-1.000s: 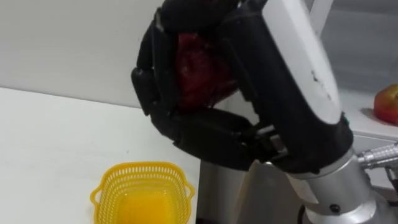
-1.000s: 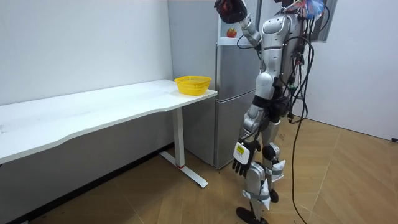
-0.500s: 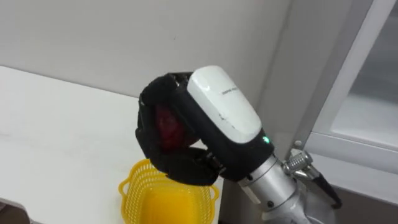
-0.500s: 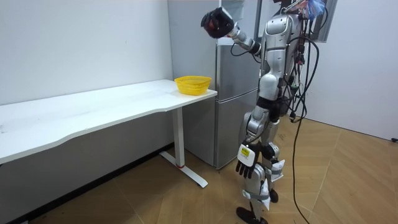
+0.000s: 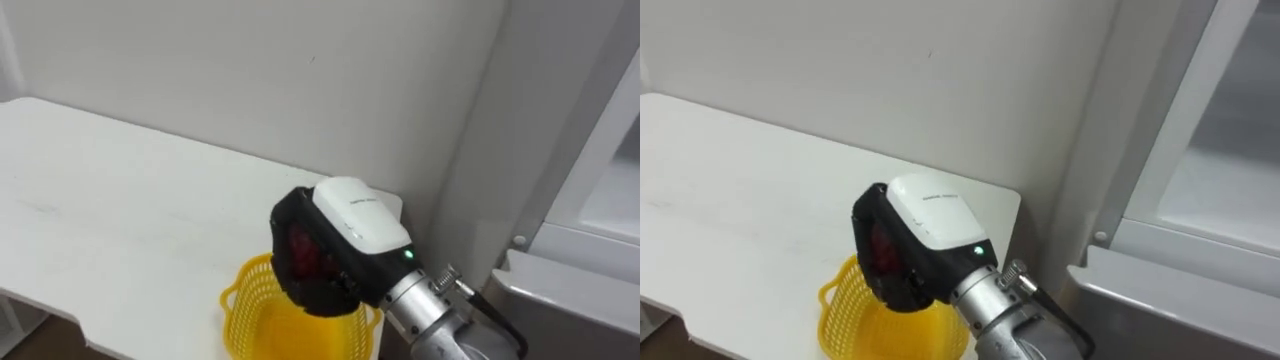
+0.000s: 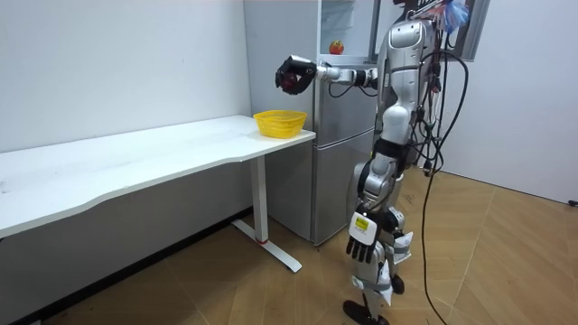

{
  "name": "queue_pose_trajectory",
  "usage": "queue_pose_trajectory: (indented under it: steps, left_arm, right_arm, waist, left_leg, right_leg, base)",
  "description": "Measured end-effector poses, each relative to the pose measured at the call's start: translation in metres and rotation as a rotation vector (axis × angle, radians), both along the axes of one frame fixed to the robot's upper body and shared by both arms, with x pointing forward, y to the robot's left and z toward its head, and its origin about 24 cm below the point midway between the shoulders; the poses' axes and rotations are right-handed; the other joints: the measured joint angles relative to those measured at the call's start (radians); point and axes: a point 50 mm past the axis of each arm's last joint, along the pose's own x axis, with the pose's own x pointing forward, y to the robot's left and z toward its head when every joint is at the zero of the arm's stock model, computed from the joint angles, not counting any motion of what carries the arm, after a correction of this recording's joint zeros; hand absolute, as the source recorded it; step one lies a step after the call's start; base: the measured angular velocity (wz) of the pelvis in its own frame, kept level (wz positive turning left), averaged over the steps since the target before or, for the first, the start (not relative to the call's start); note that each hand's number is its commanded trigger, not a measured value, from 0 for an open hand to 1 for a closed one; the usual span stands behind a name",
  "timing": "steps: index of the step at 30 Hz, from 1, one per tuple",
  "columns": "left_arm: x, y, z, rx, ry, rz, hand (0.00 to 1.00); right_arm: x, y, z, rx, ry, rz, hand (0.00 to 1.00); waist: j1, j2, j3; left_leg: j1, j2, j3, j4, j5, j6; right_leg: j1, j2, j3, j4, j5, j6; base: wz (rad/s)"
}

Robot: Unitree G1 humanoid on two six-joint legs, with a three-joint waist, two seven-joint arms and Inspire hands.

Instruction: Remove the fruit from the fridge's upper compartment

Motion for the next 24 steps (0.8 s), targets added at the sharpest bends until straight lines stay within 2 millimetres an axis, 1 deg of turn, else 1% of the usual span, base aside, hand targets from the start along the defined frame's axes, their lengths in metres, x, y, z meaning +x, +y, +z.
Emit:
queue_pose_trajectory:
  steps: [5,10,17,22,23,24]
  left_arm:
    - [0.003,0.000,0.001,0.000,-0.012,-0.003,0.00]
    - [0.001,0.000,0.000,0.002,-0.004,0.000,0.00]
    - [0.000,0.001,0.000,0.020,-0.006,0.003,0.00]
    - [0.000,0.001,0.000,0.026,-0.007,0.004,0.00]
    - [0.000,0.002,0.000,0.026,-0.004,0.005,0.00]
    - [-0.001,0.001,0.000,0.026,-0.003,0.006,0.00]
  right_arm:
    - [0.002,0.003,-0.016,-0.050,0.081,0.003,1.00]
    - [0.002,0.005,-0.021,-0.070,0.119,-0.001,1.00]
    - [0.001,0.006,-0.025,-0.079,0.136,0.003,1.00]
    - [0.002,0.002,-0.034,-0.089,0.168,-0.012,1.00]
    - [0.001,0.002,-0.036,-0.090,0.176,-0.015,0.85]
    - [0.001,0.002,-0.038,-0.091,0.183,-0.017,0.59]
  waist:
    - [0.024,0.000,0.0000]
    - [0.024,0.000,-0.0002]
    - [0.023,0.000,-0.0003]
    - [0.024,0.000,0.0001]
    - [0.024,0.001,0.0004]
    - [0.025,0.001,0.0010]
  left_leg:
    - [-0.002,0.000,-0.001,-0.001,0.000,0.000]
    - [-0.007,0.000,-0.013,0.001,0.000,0.001]
    - [-0.006,-0.001,-0.016,0.003,0.001,0.001]
    - [-0.008,-0.001,-0.015,0.006,0.001,0.001]
    - [-0.009,-0.001,-0.015,0.007,0.001,0.001]
    - [-0.009,-0.002,-0.014,0.008,0.001,0.001]
  right_leg:
    - [-0.002,0.000,0.000,0.000,0.000,0.000]
    - [-0.001,-0.001,-0.010,0.000,0.000,0.000]
    - [0.000,-0.002,-0.010,0.000,-0.001,0.001]
    - [0.001,-0.003,-0.012,0.000,-0.001,0.001]
    - [0.001,-0.003,-0.012,0.000,-0.001,0.001]
    - [0.001,-0.003,-0.012,0.000,-0.001,0.001]
  base:
    - [0.00]
    - [0.07]
    - [0.00]
    - [0.00]
    - [0.00]
    - [0.00]
